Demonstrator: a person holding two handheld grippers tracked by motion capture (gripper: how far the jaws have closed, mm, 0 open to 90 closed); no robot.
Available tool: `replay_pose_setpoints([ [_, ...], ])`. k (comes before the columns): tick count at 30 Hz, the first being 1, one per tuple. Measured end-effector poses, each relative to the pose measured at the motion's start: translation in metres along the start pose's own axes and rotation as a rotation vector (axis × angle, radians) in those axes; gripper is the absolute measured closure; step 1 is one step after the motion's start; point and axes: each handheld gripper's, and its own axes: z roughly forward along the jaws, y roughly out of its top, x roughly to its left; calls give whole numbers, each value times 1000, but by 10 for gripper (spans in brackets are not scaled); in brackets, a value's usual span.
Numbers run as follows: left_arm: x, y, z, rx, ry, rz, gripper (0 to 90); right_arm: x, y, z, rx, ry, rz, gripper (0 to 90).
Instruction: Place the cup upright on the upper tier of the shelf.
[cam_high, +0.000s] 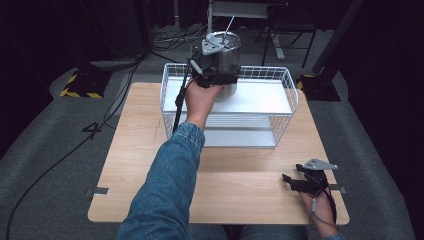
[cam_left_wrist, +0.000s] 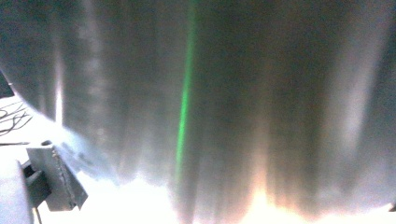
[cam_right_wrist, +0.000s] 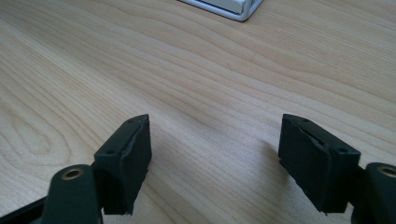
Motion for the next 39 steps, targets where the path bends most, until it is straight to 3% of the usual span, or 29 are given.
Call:
replay_pose_setpoints([
  [16, -3, -12, 20, 54, 17, 1, 30, -1, 0, 0, 1, 8, 5, 265],
  [25, -9, -15, 21, 53, 53, 42, 29, -1, 0, 0, 1, 12, 4, 265],
  [33, -7, -16, 21, 38, 37, 31, 23, -1, 0, 0, 1, 12, 4, 266],
  [39, -4, -17, 19, 13, 2, 5, 7, -1, 0, 0, 0, 11, 4, 266],
])
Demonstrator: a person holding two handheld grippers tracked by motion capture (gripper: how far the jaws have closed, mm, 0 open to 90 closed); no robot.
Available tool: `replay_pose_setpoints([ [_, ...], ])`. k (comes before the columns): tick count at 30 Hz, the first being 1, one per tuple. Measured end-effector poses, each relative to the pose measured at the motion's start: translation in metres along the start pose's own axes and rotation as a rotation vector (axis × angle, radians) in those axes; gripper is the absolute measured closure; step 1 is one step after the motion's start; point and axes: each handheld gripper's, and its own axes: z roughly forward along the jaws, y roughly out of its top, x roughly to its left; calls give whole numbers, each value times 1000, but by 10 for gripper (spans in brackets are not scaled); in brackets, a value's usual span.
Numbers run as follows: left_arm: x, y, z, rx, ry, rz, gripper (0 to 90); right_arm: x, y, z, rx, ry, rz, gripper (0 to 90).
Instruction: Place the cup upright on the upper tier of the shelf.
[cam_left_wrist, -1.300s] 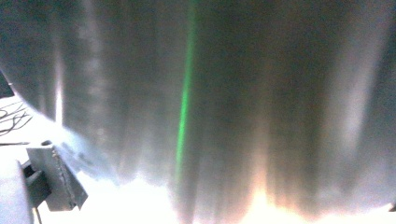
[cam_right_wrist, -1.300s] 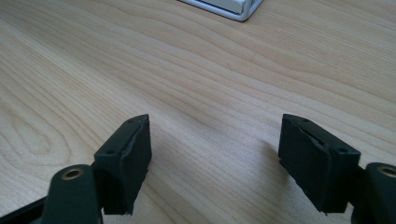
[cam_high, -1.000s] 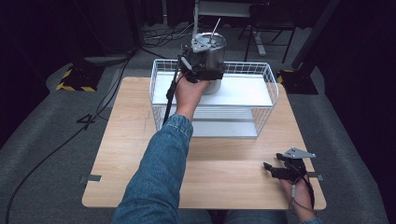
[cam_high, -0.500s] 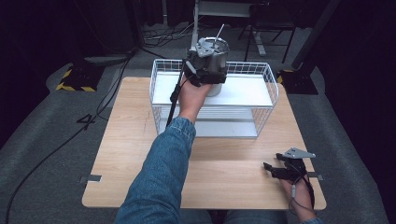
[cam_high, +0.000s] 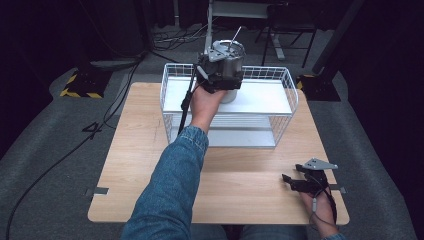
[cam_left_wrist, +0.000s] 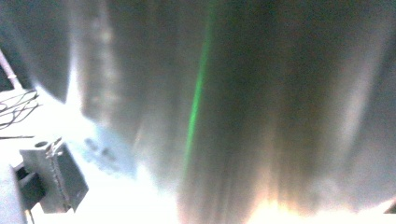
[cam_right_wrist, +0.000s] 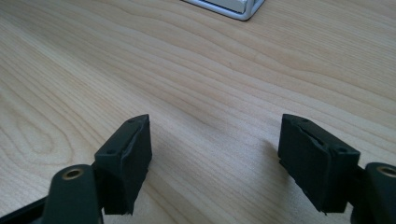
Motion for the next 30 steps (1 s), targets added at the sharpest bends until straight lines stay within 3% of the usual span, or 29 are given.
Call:
replay_pose_setpoints([
  [7, 0, -1, -12, -56, -1, 20, 0, 0, 0, 0, 0, 2, 1, 266],
  [12, 1, -3, -26, -70, -34, -1, 0, -1, 0, 0, 3, 5, 2, 264],
  [19, 2, -2, -54, -97, -40, 9, 0, 0, 1, 2, -2, 4, -5, 261],
  [23, 0, -2, -73, -124, -73, 4, 0, -1, 1, 2, 0, 8, -1, 260],
  [30, -6, -9, -104, -137, -97, 28, 0, -1, 1, 2, 2, 14, -1, 250],
])
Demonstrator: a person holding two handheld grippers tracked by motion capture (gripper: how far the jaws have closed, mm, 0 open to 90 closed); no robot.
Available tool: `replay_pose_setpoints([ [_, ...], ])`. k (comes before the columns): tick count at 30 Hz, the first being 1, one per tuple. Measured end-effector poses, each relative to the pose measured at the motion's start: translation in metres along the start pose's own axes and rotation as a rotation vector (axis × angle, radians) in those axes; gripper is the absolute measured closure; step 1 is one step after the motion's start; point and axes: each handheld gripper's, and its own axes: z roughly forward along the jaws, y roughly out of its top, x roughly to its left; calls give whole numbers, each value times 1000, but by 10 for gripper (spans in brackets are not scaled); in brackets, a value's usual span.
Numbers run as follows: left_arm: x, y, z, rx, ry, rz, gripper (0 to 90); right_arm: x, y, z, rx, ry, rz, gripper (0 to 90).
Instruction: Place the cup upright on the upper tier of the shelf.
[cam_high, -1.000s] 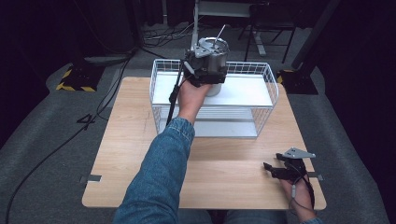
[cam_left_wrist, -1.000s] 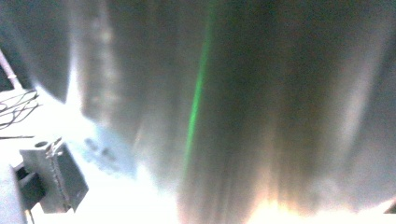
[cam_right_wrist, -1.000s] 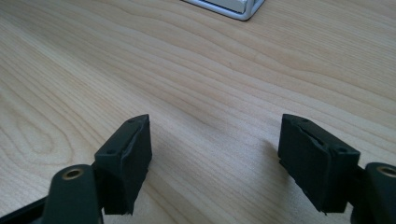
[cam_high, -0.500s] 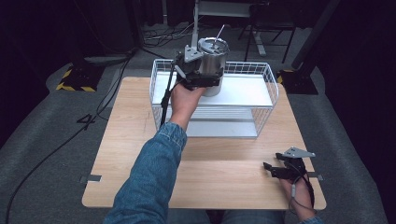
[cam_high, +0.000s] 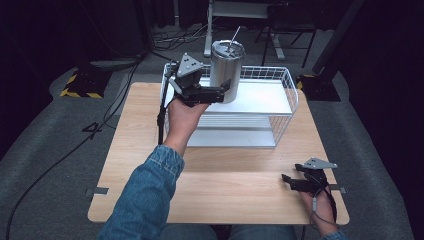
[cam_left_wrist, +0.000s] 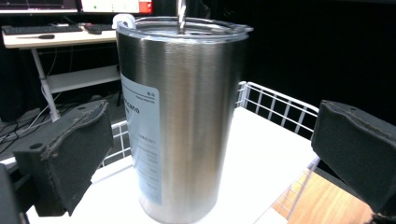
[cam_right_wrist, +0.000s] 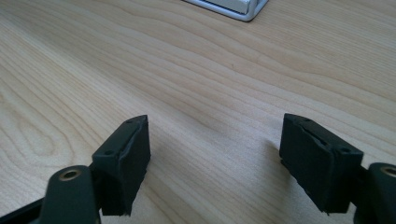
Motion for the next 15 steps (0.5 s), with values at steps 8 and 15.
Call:
replay_pose_setpoints([
  [8, -11, -6, -29, 9, -76, 15, 2, -6, 3, 3, -3, 22, 2, 248],
  [15, -22, -19, -51, 30, -123, 45, 4, -5, 3, 3, 4, 15, -17, 237],
])
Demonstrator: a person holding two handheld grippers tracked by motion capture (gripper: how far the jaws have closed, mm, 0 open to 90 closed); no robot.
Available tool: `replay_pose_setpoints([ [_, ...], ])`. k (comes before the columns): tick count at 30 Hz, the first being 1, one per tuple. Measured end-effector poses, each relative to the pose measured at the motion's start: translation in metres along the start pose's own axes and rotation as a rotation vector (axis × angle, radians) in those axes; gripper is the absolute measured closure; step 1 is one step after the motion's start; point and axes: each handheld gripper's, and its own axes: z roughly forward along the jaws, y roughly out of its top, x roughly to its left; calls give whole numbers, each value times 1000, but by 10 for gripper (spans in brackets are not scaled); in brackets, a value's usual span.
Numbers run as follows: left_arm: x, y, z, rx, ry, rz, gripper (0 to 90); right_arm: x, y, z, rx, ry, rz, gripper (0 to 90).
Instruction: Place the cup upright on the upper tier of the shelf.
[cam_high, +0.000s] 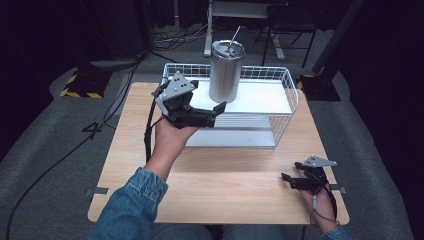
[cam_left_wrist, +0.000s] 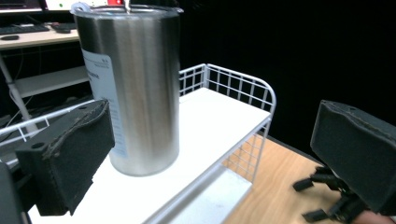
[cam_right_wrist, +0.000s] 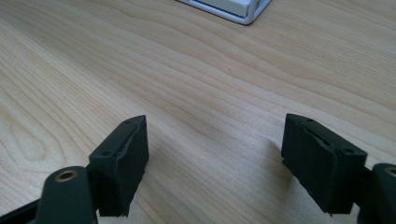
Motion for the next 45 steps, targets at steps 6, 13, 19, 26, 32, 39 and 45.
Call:
replay_pose_setpoints([
  [6, -6, -17, -13, 21, -14, 13, 15, 0, 0, 0, 1, 1, -2, 234],
  [13, -13, -42, -29, 69, -12, 57, 19, 0, 0, 0, 1, 2, -2, 233],
  [19, -14, -67, -40, 93, -66, 71, 44, 1, 0, 0, -1, 3, -5, 233],
  [26, -7, -101, -51, 120, -68, 7, 57, 1, 0, 0, 0, 3, -5, 233],
  [32, -2, -129, -54, 142, -54, -28, 96, 1, 0, 0, 0, 4, -5, 233],
  [39, -2, -159, -52, 221, -30, 4, 95, 0, 0, 0, 0, 4, -5, 232],
  [45, 2, -184, -48, 251, -39, -51, 95, 0, 0, 0, 0, 4, -5, 232],
])
